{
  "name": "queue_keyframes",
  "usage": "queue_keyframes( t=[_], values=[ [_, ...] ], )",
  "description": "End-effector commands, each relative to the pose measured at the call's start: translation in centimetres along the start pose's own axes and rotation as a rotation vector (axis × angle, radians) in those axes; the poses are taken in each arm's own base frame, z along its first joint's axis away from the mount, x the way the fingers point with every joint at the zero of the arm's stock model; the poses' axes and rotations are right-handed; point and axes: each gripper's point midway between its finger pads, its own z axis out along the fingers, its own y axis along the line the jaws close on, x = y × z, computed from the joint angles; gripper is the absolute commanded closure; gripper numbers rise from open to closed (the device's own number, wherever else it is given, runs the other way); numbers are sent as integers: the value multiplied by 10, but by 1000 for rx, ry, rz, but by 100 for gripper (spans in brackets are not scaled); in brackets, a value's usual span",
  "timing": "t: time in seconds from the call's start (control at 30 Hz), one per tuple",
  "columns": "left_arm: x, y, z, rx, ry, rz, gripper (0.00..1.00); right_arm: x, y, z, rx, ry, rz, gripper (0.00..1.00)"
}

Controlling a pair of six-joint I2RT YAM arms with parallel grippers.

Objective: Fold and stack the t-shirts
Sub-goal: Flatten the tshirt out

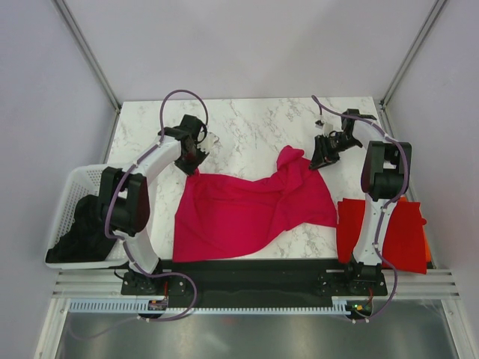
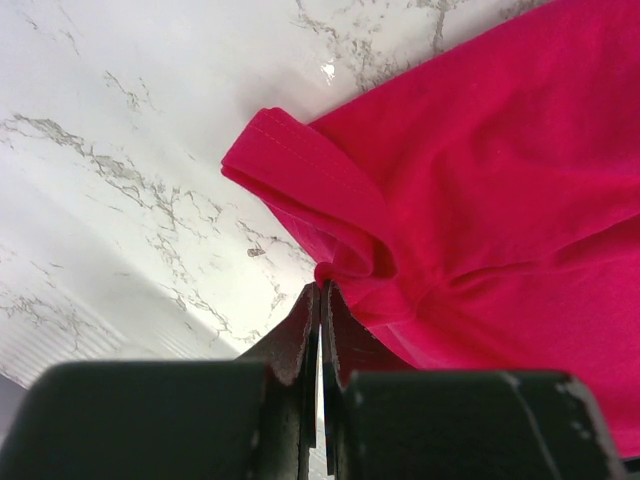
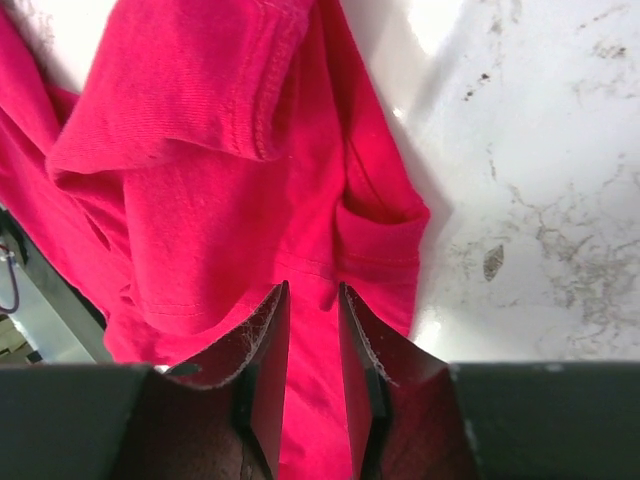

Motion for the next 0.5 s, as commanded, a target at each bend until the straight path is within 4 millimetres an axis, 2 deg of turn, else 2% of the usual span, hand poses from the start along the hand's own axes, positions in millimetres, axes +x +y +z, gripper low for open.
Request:
queue_keyframes(
  t=[0.0, 0.47],
  values=[
    [-11, 6, 2, -8, -30, 14, 98, -11, -4, -8, 40, -23, -62, 67],
    [-10, 4, 5, 1, -24, 11, 98, -10, -6, -1, 21, -11, -40, 68]
  ],
)
